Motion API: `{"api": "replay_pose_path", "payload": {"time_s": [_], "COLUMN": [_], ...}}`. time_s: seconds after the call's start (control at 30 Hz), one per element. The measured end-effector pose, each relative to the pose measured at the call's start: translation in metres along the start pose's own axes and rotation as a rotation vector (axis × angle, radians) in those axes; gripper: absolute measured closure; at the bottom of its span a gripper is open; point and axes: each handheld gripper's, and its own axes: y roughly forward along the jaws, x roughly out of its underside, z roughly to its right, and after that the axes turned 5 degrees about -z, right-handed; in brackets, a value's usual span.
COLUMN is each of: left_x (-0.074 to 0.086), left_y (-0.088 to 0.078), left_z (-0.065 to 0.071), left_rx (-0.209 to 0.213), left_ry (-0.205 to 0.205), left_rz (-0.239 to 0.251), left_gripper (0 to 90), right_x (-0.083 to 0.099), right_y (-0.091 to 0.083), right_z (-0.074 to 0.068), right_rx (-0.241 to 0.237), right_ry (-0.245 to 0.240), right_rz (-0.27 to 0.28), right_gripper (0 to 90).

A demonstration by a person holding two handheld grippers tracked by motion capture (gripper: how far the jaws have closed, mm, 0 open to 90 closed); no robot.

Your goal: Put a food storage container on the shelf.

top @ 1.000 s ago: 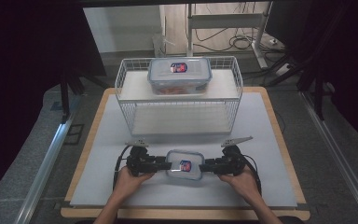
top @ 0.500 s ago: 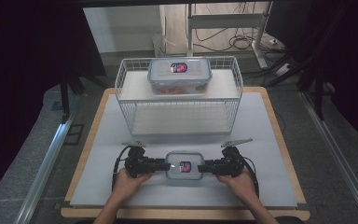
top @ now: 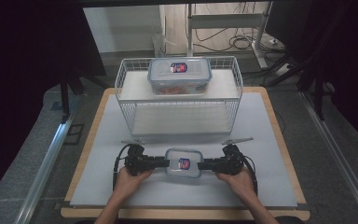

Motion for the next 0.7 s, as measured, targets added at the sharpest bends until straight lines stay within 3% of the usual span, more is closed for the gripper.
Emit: {"api": "replay_pose_path", "payload": {"time_s": [0.4, 0.47, 0.57, 0.6, 0.7], "left_x": [0.0, 0.0, -0.002, -0.003, -0.002], "left_y": [0.001, 0.0, 0.001, 0.002, 0.003], "left_z": [-0.013, -0.013, -0.012, -0.012, -0.014], "left_rx": [0.074, 0.076, 0.047, 0.042, 0.062], "left_ry": [-0.03, -0.029, -0.039, -0.041, -0.064], "left_rz": [0.023, 0.017, 0.025, 0.012, 0.018], "left_gripper": [58.4, 59.0, 56.7, 52.3, 49.5], "right_x": [-0.001, -0.001, -0.002, -0.002, -0.002], "right_y": [0.001, 0.001, 0.001, 0.001, 0.001], "right_z": [0.006, 0.007, 0.007, 0.007, 0.007], "right_rx": [-0.021, -0.027, -0.031, -0.032, -0.026], "right_ry": [0.015, 0.02, 0.021, 0.021, 0.015], "right_rz": [-0.005, -0.002, -0.001, -0.001, -0.005], "right_gripper": [57.4, 57.5, 57.4, 57.5, 57.4]}}
